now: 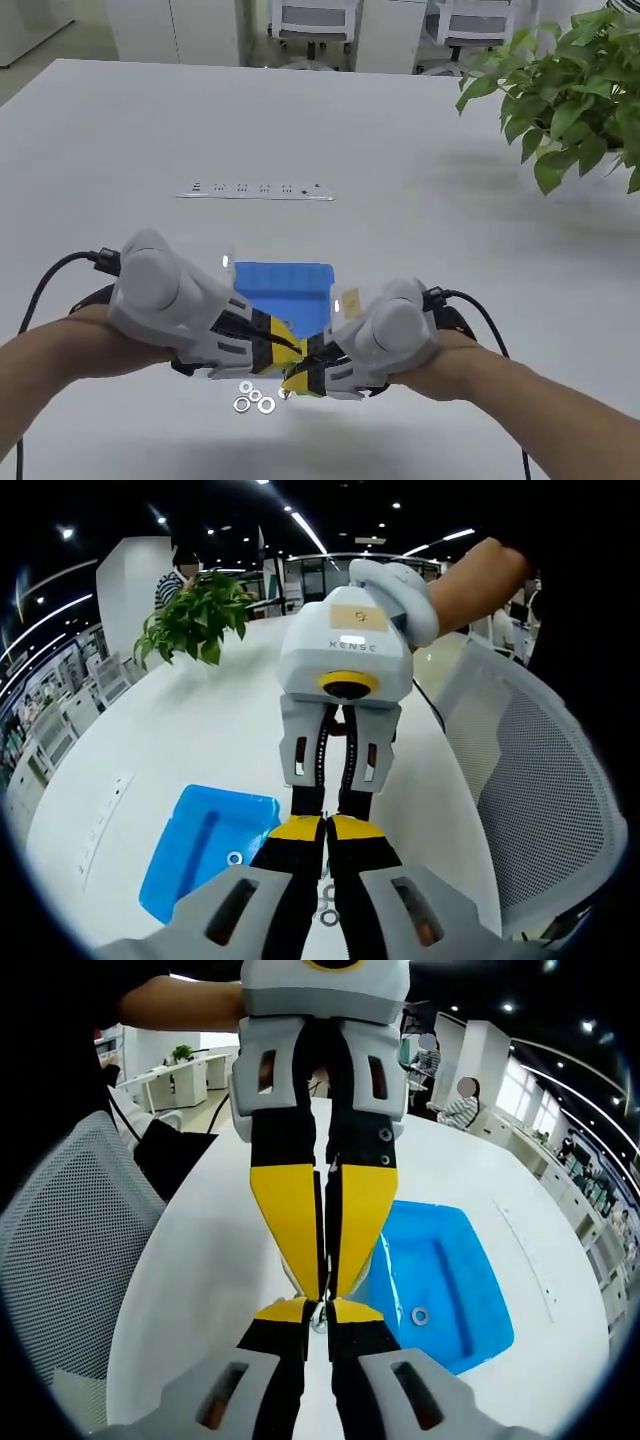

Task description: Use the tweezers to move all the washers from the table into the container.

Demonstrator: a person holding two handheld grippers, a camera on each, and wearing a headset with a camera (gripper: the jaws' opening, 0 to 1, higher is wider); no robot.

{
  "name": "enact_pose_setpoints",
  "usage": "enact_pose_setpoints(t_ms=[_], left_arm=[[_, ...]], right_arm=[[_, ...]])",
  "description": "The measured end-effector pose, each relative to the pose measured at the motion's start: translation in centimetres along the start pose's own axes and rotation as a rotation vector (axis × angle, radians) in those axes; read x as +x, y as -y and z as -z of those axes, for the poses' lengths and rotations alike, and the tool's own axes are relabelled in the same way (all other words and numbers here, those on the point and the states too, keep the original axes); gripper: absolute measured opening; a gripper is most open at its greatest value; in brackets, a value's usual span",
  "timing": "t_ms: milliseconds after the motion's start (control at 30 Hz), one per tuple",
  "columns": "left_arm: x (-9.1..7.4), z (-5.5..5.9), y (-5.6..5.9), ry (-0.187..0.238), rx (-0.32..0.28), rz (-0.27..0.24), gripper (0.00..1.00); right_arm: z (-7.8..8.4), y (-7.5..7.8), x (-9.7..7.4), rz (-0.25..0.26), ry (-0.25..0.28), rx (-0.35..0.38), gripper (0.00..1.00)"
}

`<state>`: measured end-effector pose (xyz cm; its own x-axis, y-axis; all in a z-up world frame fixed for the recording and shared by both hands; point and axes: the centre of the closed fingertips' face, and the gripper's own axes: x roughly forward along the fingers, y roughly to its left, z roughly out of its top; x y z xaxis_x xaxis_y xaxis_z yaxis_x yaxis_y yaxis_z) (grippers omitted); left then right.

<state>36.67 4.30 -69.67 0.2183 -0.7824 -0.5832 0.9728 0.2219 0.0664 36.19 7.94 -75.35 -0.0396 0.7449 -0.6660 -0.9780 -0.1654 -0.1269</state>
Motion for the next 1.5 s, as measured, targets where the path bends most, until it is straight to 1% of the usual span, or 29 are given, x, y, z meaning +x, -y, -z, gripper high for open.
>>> enact_pose_setpoints(t_ms=[200, 300, 400, 467, 567, 667, 700, 933, 1000, 1100, 1267, 1333, 1433, 1500], left_arm=[[-0.1, 0.1, 0.0, -0.006, -0.002, -0.006, 0.06], [-0.3, -0.1, -0.1, 0.004, -0.019, -0.013, 0.08], [-0.7, -0.4, -0.6, 0.025, -0.044, -0.034, 0.16], [-1.0, -0.6, -0.9, 0.043, -0.04, -0.051, 0.21], [-1.4, -0.6, -1.1, 0.06, -0.08, -0.061, 0.3], [-1.8, -0.5, -0.9, 0.07, -0.088, -0.073, 0.4], [-1.9, -0.5, -0.8, 0.073, -0.1, -0.076, 0.44], [-2.5, -0.2, -0.3, 0.085, -0.136, -0.094, 0.62], [-2.7, -0.2, -0.3, 0.095, -0.155, -0.108, 0.68], [-3.1, -0.2, -0.4, 0.104, -0.167, -0.135, 0.78], [-3.5, 0.4, -0.9, 0.098, -0.189, -0.159, 0.89], [-3.9, 0.5, -1.0, 0.105, -0.197, -0.171, 0.92], [-4.4, 0.6, -1.3, 0.115, -0.208, -0.202, 0.99], [-4.7, 0.7, -1.3, 0.119, -0.213, -0.211, 0.99]], right_arm=[[0.0, -0.1, 0.0, -0.006, -0.005, 0.002, 0.08], [-0.1, 0.0, -0.1, -0.005, -0.005, -0.001, 0.08], [-0.2, -0.3, -0.1, -0.014, -0.01, -0.007, 0.08], [-0.3, -0.4, -0.2, -0.019, -0.013, -0.014, 0.08], [-0.5, -0.3, -0.4, -0.018, -0.01, -0.017, 0.08], [-0.9, -0.3, -0.7, -0.02, -0.009, -0.022, 0.08], [-1.0, -0.3, -0.8, -0.021, -0.008, -0.022, 0.08], [-1.6, -0.1, -1.5, -0.025, -0.011, -0.036, 0.08], [-1.9, 0.0, -1.8, -0.026, -0.012, -0.041, 0.08], [-2.4, 0.3, -2.4, -0.025, -0.01, -0.043, 0.08], [-3.0, 0.5, -2.8, -0.033, -0.024, -0.069, 0.08], [-3.3, 0.7, -3.1, -0.036, -0.027, -0.075, 0.08], [-4.0, 1.2, -3.5, -0.038, -0.025, -0.084, 0.08], [-4.3, 1.6, -3.7, -0.037, -0.026, -0.086, 0.08]])
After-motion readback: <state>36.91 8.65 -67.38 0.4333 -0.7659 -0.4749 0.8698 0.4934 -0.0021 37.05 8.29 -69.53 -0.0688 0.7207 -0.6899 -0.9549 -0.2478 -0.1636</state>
